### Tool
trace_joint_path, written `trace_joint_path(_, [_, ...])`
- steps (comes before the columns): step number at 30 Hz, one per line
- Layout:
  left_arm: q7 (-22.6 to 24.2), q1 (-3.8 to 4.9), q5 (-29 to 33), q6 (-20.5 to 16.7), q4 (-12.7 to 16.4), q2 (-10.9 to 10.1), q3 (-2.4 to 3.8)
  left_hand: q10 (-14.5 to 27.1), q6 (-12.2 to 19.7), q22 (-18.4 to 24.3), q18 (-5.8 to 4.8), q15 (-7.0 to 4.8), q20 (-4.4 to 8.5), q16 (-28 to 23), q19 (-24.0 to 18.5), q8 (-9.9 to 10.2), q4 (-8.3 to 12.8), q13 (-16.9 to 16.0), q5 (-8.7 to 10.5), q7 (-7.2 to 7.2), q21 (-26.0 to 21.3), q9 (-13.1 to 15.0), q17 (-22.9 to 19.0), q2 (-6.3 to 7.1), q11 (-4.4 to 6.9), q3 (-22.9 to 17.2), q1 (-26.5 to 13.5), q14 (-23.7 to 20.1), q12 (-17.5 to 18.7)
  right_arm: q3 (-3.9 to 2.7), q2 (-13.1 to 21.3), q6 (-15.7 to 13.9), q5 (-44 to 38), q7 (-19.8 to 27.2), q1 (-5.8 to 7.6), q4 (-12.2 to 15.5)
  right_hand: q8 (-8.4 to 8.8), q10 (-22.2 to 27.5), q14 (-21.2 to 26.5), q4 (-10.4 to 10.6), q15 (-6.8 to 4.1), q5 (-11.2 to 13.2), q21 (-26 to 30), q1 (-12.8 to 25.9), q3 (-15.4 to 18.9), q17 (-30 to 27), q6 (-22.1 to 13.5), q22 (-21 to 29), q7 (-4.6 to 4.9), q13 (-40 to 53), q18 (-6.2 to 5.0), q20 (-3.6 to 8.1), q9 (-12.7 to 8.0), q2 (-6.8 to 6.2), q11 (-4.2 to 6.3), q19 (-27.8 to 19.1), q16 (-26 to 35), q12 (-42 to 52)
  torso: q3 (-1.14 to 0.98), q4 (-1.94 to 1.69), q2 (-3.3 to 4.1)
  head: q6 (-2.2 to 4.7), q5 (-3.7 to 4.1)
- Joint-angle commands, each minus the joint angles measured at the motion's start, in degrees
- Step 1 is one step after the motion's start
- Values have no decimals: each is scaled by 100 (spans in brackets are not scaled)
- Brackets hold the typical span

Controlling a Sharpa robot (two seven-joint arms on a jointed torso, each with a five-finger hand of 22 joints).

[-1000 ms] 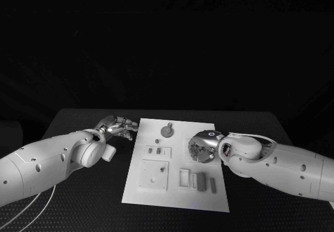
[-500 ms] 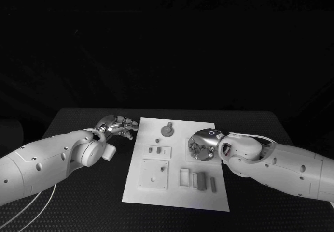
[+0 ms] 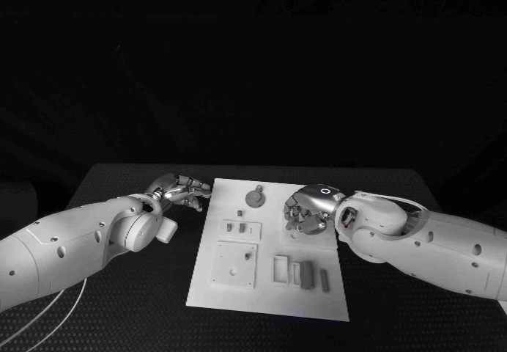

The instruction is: Assemble the parts on the task board

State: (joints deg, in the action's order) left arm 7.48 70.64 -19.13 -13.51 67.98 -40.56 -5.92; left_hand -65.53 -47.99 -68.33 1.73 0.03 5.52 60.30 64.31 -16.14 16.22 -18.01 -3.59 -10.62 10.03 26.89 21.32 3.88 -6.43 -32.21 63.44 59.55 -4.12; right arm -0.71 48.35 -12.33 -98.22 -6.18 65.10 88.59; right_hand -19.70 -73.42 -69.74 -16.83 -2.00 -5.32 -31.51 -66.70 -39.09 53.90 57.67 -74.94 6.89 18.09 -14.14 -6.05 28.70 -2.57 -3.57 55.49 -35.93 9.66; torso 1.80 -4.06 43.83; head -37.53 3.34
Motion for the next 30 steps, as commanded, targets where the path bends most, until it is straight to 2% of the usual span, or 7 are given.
trace_joint_path(1, [76, 2, 31, 16, 12, 19, 3, 42, -10, -9, 66, 13, -1, -25, 18, -28, -8, 6, -24, -31, -34, -2, 6, 29, -6, 21, -46, 36, 0, -9, -5, -176, 705, 190, 12, 127, -65, -45, -37, 7, -19, -19, -41, -55, -34, -4, 76, -118, -49, 8, -86, -9, 115, 11, 14, 39, -21, 25, 2, -2, 1, 9, -17])
trace_joint_path(4, [76, 2, 31, 17, 13, 24, 3, 43, -10, -9, 66, 13, -1, -26, 19, -28, -8, 6, -25, -31, -34, -2, 7, 28, -6, 21, -46, 36, 1, -13, -74, -300, 868, 300, 12, 210, -64, -46, -38, 6, -22, -19, -43, -58, -37, -4, 76, -117, -49, 11, -86, -7, 117, 17, 15, 45, -22, 24, 2, -3, 1, -2, -51])
trace_joint_path(12, [79, 2, 40, 14, 16, 34, 3, 43, -9, -11, 66, 13, -1, -27, 20, -29, -8, 6, -25, -32, -37, -3, 9, 28, -6, 21, -48, 37, 0, -9, -515, -304, 953, 436, 6, 263, -60, -42, -35, 6, -26, -19, -45, -60, -43, -6, 69, -116, -47, 16, -86, -4, 120, 35, 14, 53, -23, 19, 5, -2, 2, -18, -139])
trace_joint_path(18, [80, 3, 42, 9, 11, 48, 3, 43, -9, -11, 67, 13, -1, -28, 21, -30, -8, 6, -26, -31, -38, -3, 11, 27, -6, 21, -50, 37, 0, 11, -908, -268, 573, 458, -115, 232, -57, -37, -34, 5, -27, -18, -45, -56, -44, -7, 63, -115, -45, 18, -86, -3, 121, 43, 13, 55, -24, 15, 9, -5, -1, -31, -166])
trace_joint_path(22, [78, 3, 52, 14, 9, 66, 3, 43, -9, -12, 67, 13, -2, -29, 21, -31, -7, 5, -26, -31, -39, -2, 12, 27, -6, 21, -51, 37, -1, 129, -1115, -213, 354, 458, -168, 148, -56, -37, -34, 3, -28, -17, -45, -56, -44, -7, 62, -115, -44, 19, -86, -3, 122, 45, 13, 55, -25, 14, 12, -14, -4, -47, -181])
trace_joint_path(26, [75, 3, 54, 10, 5, 67, 3, 43, -10, -13, 67, 13, -2, -29, 22, -33, -7, 5, -26, -31, -41, -2, 13, 28, -6, 21, -52, 37, -1, 225, -1305, -190, 184, 459, -262, 50, -55, -36, -34, 1, -29, -18, -45, -58, -45, -7, 61, -115, -45, 21, -86, -1, 124, 46, 13, 55, -26, 14, 15, -3, -1, -55, -199])
trace_joint_path(30, [73, 4, 54, 16, 11, 71, 3, 42, -10, -13, 67, 13, -2, -30, 22, -34, -6, 5, -26, -30, -42, -2, 14, 28, -6, 21, -52, 37, -2, 327, -1489, -183, -16, 465, -365, -50, -55, -36, -34, -2, -30, -18, -46, -62, -47, -7, 60, -116, -45, 23, -86, 1, 126, 49, 14, 56, -28, 13, 8, -3, 4, -71, -213])
